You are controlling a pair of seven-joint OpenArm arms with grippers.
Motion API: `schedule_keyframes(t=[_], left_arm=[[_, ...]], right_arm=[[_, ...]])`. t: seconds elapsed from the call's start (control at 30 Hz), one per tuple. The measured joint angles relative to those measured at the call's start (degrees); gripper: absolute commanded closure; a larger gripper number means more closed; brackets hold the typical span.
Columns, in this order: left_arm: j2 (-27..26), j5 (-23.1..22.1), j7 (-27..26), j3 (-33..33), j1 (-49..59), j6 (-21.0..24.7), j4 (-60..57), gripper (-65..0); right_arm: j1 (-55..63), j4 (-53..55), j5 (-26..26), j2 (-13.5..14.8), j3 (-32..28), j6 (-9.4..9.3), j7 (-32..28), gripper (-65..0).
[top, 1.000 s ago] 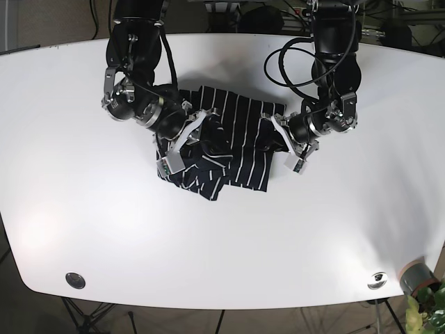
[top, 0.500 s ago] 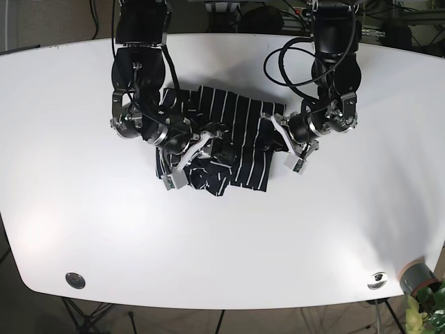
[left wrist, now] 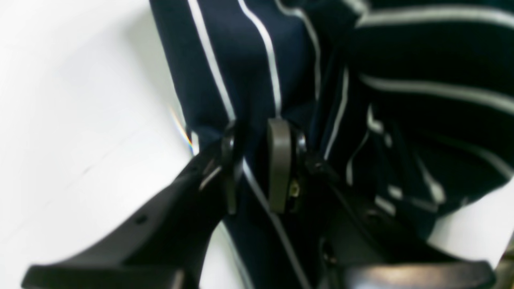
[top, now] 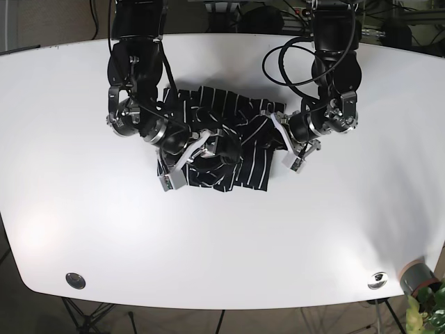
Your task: Fold the T-shirt properly
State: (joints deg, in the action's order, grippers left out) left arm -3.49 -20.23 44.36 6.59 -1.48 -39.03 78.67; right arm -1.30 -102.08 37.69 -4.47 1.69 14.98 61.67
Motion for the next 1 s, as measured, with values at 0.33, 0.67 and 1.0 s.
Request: schedule_keyframes(t=[0.33,0.67,1.0], left_arm=[[0.0,2.1,2.7,8.8,1.7,0.6,12.9,-9.9],[-3.5,2.1,2.8,15.5,3.5,0.4,15.6,-9.9],[-7.4,2.0,2.7,18.9,3.4,0.4,15.6,-9.9]], right_arm=[[5.0,-3.7,0.0,2.3,3.1,0.00,0.1,-45.7],[5.1,2.2,-1.4,2.4,-12.2,-0.63,-0.2,-45.7],[2.4,4.3,-0.2,0.6,-21.8,-0.76,-6.5,-45.7]])
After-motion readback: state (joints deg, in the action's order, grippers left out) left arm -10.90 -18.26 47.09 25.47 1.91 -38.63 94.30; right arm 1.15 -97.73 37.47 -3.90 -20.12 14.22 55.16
